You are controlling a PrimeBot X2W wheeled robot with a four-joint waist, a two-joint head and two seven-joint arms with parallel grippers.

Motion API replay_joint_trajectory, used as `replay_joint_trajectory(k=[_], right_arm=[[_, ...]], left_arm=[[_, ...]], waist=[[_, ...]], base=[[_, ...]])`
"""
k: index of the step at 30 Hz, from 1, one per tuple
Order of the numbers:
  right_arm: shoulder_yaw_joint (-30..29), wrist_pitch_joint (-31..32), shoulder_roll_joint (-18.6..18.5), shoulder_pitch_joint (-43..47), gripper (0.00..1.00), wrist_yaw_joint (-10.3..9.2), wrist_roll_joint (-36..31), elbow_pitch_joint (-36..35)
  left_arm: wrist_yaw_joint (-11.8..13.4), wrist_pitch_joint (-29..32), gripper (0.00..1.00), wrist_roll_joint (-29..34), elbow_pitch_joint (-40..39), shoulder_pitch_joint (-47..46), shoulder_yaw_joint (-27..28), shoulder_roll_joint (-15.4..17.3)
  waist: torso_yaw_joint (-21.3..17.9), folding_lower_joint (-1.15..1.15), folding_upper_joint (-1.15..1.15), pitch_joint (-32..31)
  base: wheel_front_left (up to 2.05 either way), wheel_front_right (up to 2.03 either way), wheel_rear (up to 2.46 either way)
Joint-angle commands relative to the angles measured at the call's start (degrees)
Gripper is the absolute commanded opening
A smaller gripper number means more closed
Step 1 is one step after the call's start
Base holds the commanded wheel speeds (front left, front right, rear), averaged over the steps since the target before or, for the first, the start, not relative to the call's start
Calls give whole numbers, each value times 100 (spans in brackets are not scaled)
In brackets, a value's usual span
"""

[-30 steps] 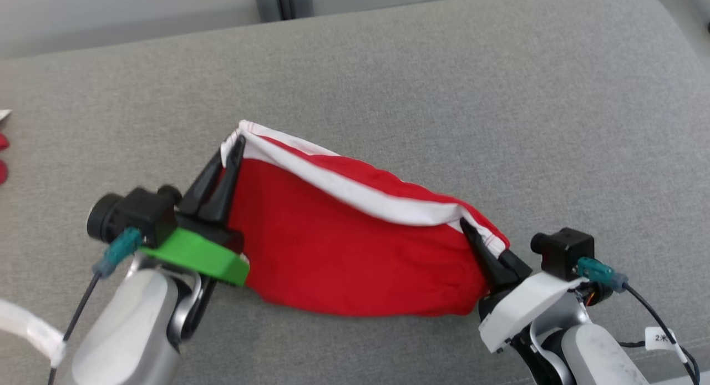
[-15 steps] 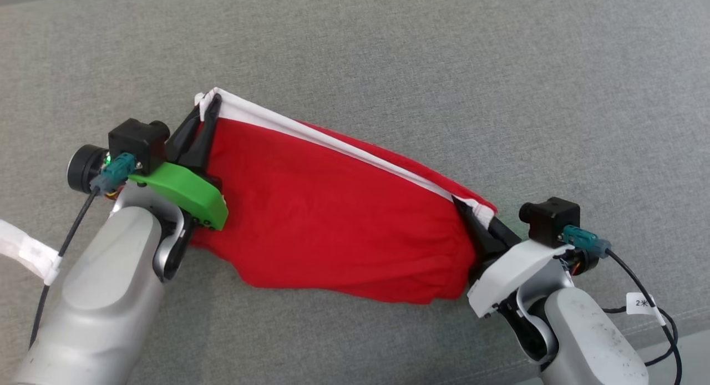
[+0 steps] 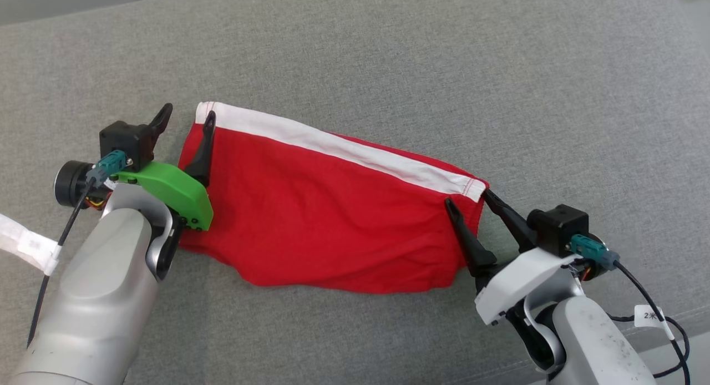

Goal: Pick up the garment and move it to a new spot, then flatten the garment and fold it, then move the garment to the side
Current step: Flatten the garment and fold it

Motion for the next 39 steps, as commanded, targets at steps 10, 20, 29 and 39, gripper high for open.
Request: replay_joint_trajectory(k=[10, 20, 29, 39], right_arm=[[-480, 541, -19, 770, 100, -8, -372, -1017], [-711, 908, -18, 1139, 100, -8, -480, -1670], [-724, 931, -18, 1154, 100, -8, -459, -1750], [-949, 776, -18, 1110, 100, -8, -450, -1587]], left_arm=[[-13, 767, 100, -585, 110, 574, -227, 124], [46, 1812, 100, -1039, -250, 1102, -274, 203], [99, 2136, 8, -1300, -681, 1474, -292, 183], [356, 1452, 0, -1618, -1001, 1864, 139, 132]], waist=[[102, 0, 0, -642], [111, 0, 0, -788], [70, 0, 0, -794], [347, 0, 0, -1013]], base=[[0, 0, 0], [0, 0, 0], [0, 0, 0], [0, 0, 0]])
